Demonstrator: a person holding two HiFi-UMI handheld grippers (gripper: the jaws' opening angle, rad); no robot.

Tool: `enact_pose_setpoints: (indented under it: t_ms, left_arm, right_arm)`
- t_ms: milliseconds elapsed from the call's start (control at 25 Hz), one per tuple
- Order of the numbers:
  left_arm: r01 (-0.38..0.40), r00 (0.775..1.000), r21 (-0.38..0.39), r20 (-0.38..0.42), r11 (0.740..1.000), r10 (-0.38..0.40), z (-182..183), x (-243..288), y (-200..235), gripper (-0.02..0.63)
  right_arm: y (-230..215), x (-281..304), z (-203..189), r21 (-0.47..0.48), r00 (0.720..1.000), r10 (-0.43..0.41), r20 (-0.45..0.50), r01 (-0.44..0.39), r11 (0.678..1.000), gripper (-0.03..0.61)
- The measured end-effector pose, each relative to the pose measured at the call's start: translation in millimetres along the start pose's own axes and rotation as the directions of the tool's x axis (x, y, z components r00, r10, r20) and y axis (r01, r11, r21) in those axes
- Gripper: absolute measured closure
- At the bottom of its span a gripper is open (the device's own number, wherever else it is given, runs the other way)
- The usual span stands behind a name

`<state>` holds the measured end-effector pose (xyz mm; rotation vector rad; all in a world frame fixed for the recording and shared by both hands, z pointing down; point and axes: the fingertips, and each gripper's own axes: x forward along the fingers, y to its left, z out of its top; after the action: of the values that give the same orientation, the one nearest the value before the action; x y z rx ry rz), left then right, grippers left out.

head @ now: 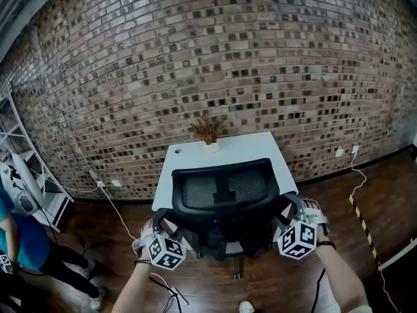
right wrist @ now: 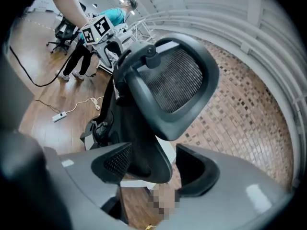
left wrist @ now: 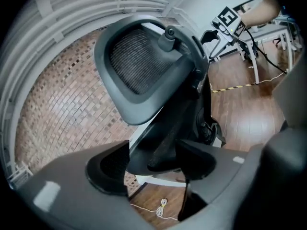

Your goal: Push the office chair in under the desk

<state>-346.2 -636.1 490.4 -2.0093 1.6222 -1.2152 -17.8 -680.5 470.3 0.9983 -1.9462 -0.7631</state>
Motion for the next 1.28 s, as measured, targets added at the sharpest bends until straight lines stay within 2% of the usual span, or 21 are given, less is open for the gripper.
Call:
enact_pose_setpoints:
  t_ms: [120, 280, 440, 640, 800, 960, 1000, 1160, 1280]
  left_arm:
    - [0.006, 1.000, -0.031, 0.027, 1.000, -0.005, 3, -22, -8, 0.295]
    - [0.018, 0.998, -0.112, 0.064, 0.994, -0.011, 7, -52, -20, 0.298]
    - [0.045, 0.993, -0.194, 0.112, 0.980, -0.024, 22, -87, -40, 0.299]
    - [0.110, 0.976, -0.271, 0.210, 0.956, -0.053, 43, -134, -68, 0.332]
    - [0.176, 0.954, -0.345, 0.289, 0.922, -0.074, 56, -171, -93, 0.381]
    - [0.202, 0.934, -0.412, 0.353, 0.888, -0.049, 61, -210, -108, 0.538]
    - [0.225, 0.924, -0.427, 0.378, 0.876, -0.053, 63, -219, -114, 0.557]
    - [0.354, 0.872, -0.490, 0.480, 0.796, -0.093, 78, -255, -145, 0.590]
    - [0.394, 0.844, -0.505, 0.530, 0.768, -0.084, 87, -275, -163, 0.597]
  right_arm:
    - [6, -19, 9, 0.018, 0.999, -0.034, -0.003, 0.034, 0.999, 0.295]
    - [19, -46, 20, 0.061, 0.998, -0.061, -0.009, 0.062, 0.996, 0.295]
    - [32, -80, 32, 0.130, 0.997, -0.081, 0.005, 0.080, 0.988, 0.342]
    - [55, -125, 59, 0.205, 0.994, -0.099, 0.043, 0.089, 0.975, 0.401]
    - [76, -162, 81, 0.284, 0.990, -0.106, 0.092, 0.076, 0.956, 0.450]
    - [102, -197, 100, 0.407, 0.982, -0.116, 0.148, 0.046, 0.912, 0.522]
    - [108, -207, 105, 0.442, 0.979, -0.119, 0.164, 0.035, 0.896, 0.544]
    - [126, -253, 132, 0.597, 0.952, -0.127, 0.277, -0.067, 0.799, 0.580]
    - [142, -275, 143, 0.651, 0.937, -0.127, 0.327, -0.126, 0.749, 0.580]
